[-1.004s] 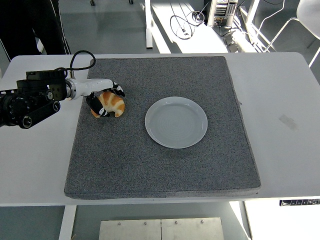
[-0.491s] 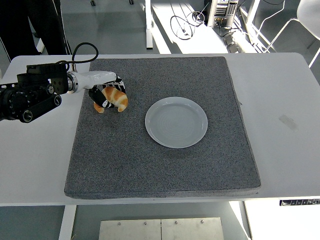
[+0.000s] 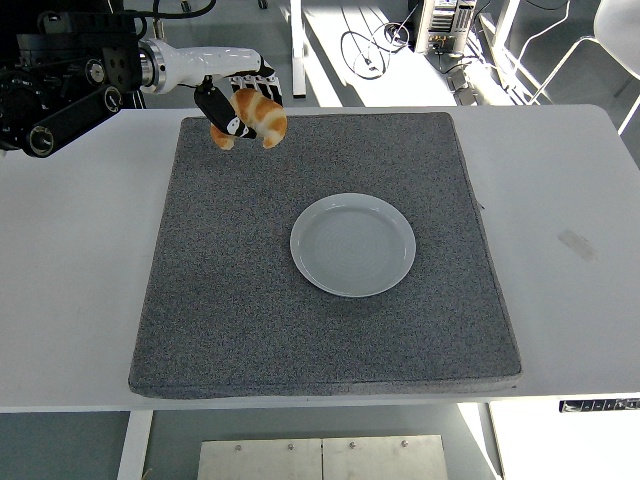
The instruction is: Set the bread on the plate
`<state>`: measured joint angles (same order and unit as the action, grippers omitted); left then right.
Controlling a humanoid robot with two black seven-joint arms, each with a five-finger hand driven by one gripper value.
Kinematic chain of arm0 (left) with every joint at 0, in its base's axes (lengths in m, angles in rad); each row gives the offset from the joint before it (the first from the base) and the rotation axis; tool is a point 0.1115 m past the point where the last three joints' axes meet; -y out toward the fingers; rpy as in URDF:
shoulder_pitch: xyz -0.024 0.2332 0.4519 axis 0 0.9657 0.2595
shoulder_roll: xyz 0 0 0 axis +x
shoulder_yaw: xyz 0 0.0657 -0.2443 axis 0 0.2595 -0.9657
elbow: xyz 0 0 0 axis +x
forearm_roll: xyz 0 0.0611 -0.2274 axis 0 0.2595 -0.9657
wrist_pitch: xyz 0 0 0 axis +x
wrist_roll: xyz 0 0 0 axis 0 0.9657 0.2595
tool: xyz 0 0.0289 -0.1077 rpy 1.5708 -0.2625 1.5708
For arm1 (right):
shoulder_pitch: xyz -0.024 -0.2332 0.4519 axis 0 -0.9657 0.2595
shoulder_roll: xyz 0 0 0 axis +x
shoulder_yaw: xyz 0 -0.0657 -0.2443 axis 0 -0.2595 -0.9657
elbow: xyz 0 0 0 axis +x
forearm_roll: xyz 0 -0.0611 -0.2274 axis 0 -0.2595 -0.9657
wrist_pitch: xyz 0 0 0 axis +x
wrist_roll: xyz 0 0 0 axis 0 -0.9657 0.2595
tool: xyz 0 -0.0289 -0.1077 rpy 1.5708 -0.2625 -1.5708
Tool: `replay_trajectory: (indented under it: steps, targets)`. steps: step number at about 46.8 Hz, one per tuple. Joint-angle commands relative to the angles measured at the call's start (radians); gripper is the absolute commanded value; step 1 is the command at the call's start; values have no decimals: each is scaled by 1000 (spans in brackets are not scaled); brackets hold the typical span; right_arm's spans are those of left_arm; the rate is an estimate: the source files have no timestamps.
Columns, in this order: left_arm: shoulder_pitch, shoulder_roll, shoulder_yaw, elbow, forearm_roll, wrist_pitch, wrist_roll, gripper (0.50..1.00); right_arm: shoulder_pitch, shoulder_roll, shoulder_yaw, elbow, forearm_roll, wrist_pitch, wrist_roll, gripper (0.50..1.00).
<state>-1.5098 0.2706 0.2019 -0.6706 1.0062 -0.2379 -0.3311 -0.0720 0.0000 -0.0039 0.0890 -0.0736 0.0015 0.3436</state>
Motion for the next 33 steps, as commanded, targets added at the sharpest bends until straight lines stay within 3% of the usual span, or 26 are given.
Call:
replay_trajectory:
  steps: [1, 20, 33]
  targets:
    - [-1, -47, -3, 0, -3, -3, -11, 500, 0, 0, -1, 0, 0, 0, 0, 1000]
    - [42, -264, 8, 14, -6, -1, -16, 500, 0, 0, -1, 6, 0, 0, 0, 1000]
    - [105, -271, 13, 48, 5, 6, -13, 500, -2, 0, -1, 5, 0, 0, 0, 1000]
